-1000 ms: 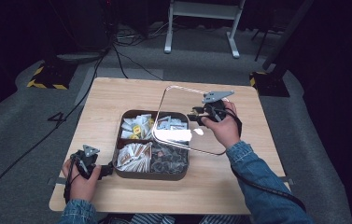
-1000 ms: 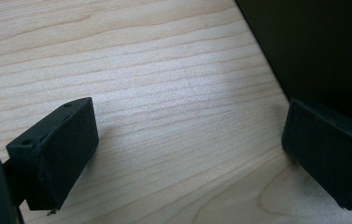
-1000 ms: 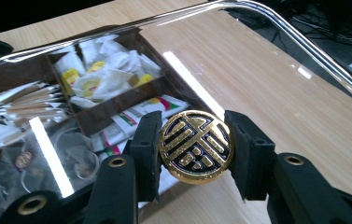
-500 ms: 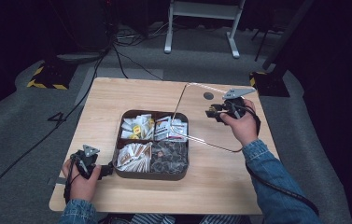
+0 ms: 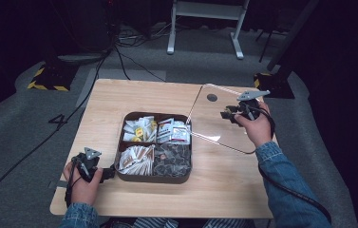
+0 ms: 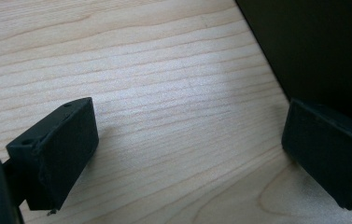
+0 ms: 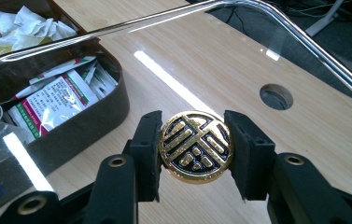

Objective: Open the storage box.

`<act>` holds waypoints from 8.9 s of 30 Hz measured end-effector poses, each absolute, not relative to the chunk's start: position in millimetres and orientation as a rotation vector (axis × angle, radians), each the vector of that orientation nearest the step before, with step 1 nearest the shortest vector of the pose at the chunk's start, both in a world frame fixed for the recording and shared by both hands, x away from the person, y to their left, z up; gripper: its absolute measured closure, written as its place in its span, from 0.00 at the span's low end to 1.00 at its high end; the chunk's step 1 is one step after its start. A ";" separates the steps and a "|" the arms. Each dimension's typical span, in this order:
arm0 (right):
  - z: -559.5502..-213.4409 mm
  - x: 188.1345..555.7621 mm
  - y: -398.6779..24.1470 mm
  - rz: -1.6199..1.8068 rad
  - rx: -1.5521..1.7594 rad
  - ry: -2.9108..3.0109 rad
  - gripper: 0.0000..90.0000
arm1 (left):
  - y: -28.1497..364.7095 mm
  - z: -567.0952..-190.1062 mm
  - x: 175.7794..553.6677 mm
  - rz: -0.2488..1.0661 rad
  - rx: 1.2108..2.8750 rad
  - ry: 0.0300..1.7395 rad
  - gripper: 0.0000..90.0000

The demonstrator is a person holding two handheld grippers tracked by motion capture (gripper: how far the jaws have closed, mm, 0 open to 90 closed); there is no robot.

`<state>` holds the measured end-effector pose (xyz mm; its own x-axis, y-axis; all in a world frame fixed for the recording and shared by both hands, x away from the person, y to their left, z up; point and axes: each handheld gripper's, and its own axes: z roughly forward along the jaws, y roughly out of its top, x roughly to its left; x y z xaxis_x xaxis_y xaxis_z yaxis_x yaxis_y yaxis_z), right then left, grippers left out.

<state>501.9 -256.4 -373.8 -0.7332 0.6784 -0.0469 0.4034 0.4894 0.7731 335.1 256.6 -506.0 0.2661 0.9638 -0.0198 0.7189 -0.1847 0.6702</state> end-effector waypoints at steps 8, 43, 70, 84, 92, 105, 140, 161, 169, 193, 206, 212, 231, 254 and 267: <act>-382.0 507.3 -272.8 1.090 0.956 2.379 0.65 | 256.4 -506.0 335.0 0.557 1.972 1.516 0.04; -461.9 524.3 -284.8 0.930 1.033 2.481 0.65 | 256.6 -505.9 335.1 0.560 1.974 1.515 0.04; -482.5 522.8 -287.0 0.918 1.063 2.477 0.65 | 256.6 -505.9 335.0 0.560 1.974 1.515 0.04; -480.8 521.9 -287.7 0.976 1.116 2.420 0.48 | 256.6 -506.0 335.0 0.561 1.974 1.515 0.04; -460.7 522.6 -284.3 1.054 1.126 2.363 0.40 | 256.0 -506.2 333.6 0.556 1.969 1.515 0.05; -412.2 514.1 -234.0 1.239 0.951 2.447 0.34 | 257.2 -506.1 330.1 0.551 1.988 1.492 0.05; -392.2 443.6 -29.1 1.378 0.518 2.790 0.57 | 256.9 -506.3 324.1 0.543 1.996 1.475 0.04; -437.5 427.3 23.3 1.198 0.408 2.896 0.55 | 257.1 -506.3 325.4 0.538 1.995 1.478 0.03; -449.2 419.1 35.6 1.125 0.343 2.943 0.55 | 257.1 -506.3 325.2 0.541 1.998 1.476 0.03; -451.3 411.0 54.0 1.114 0.302 2.921 0.85 | 257.1 -506.3 325.2 0.541 1.998 1.476 0.03; -445.1 406.7 51.5 1.218 0.313 2.904 0.99 | 257.1 -506.3 325.2 0.541 1.998 1.476 0.03; -432.9 403.6 44.0 1.290 0.323 2.880 0.99 | 257.0 -506.3 325.2 0.541 1.996 1.478 0.03; -396.9 399.1 3.2 1.417 0.357 2.786 0.99 | 258.4 -506.2 327.2 0.532 2.008 1.463 0.03; -354.1 400.2 -105.0 1.511 0.548 2.577 0.99 | 259.5 -506.4 331.2 0.529 2.014 1.463 0.01; -359.9 379.9 -177.7 1.542 0.643 2.452 0.99 | 259.3 -506.4 331.5 0.526 2.014 1.465 0.00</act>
<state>379.9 -177.7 -359.9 -0.8916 0.4457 0.0796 0.2647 0.3707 0.8902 331.5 259.3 -506.4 0.3165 0.9483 -0.0243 0.7161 -0.2221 0.6617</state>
